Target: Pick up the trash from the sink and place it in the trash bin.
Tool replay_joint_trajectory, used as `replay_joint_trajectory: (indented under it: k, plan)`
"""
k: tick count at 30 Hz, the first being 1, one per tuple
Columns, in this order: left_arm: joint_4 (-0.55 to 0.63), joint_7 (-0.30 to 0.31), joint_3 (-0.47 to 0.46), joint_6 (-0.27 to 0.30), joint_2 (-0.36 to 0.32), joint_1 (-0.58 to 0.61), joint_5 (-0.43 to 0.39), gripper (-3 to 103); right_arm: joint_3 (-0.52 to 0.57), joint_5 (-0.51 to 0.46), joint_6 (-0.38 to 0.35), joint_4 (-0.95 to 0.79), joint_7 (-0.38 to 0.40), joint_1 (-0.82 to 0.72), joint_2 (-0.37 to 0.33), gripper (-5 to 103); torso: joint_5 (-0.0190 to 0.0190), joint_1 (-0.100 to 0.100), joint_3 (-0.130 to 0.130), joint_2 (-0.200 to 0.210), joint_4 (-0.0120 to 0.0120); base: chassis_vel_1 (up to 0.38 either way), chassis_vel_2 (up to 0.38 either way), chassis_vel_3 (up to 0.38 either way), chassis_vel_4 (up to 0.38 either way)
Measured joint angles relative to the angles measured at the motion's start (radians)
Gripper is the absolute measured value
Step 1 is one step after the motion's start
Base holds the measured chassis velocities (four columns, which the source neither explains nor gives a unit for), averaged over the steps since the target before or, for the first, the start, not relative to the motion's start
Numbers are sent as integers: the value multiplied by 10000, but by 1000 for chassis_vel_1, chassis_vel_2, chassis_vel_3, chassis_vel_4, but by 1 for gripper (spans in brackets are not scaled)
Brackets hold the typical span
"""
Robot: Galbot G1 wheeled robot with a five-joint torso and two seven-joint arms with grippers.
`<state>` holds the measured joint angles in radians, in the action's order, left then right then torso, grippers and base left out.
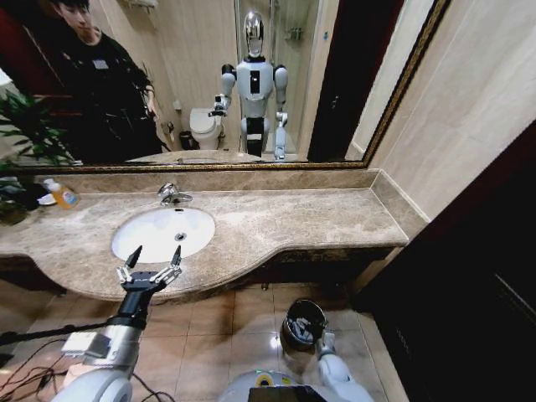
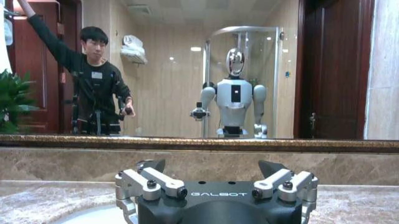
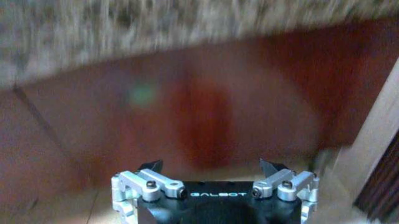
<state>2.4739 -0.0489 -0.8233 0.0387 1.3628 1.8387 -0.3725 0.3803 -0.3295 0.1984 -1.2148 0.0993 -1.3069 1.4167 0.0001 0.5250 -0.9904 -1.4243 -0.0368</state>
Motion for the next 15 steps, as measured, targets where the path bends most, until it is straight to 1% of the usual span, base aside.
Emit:
replay_joint_trajectory:
  k: [2, 3, 5, 6, 8, 9, 10, 12, 13, 15]
  plan:
    - [0, 0, 0, 0, 0, 0, 0, 100, 157, 170, 64, -623, 289, -112, -128, 100, 1, 0, 0, 0, -1, 0, 0, 0, 0]
    - [0, 0, 0, 0, 0, 0, 0, 100, 157, 170, 64, -623, 289, -112, -128, 100, 1, 0, 0, 0, -1, 0, 0, 0, 0]
    - [0, 0, 0, 0, 0, 0, 0, 100, 399, 169, 64, -1581, 366, -347, -418, 100, -1, 1, 0, 0, 0, 0, 0, 0, 0]
    - [0, 0, 0, 0, 0, 0, 0, 100, 399, 169, 64, -1581, 366, -347, -418, 100, -1, 1, 0, 0, 0, 0, 0, 0, 0]
    - [0, 0, 0, 0, 0, 0, 0, 100, 749, 49, -34, -2488, 204, -631, -587, 100, 0, 0, 0, 0, 0, 0, 0, 0, 0]
    - [0, 0, 0, 0, 0, 0, 0, 100, 1029, -18, -170, -2992, -7, -786, -592, 100, 0, 0, 0, 0, 0, 0, 0, 0, 0]
    - [0, 0, 0, 0, 0, 0, 0, 100, 1029, -18, -170, -2992, -7, -786, -592, 100, 0, 0, 0, 0, 0, 0, 0, 0, 0]
    - [0, 0, -1, 0, 0, 0, 0, 100, 1534, -115, -399, -3937, -340, -1057, -565, 100, 1, 0, 0, 0, 0, 0, 0, 0, 0]
    - [0, 0, -1, 0, 0, 0, 0, 100, 1534, -115, -399, -3937, -340, -1057, -565, 100, 1, 0, 0, 0, 0, 0, 0, 0, 0]
    - [0, 0, 0, 0, 0, 0, 0, 100, 1788, -373, -527, -4772, -443, -1298, -759, 100, 0, 0, 0, 0, 0, 0, 0, 0, 0]
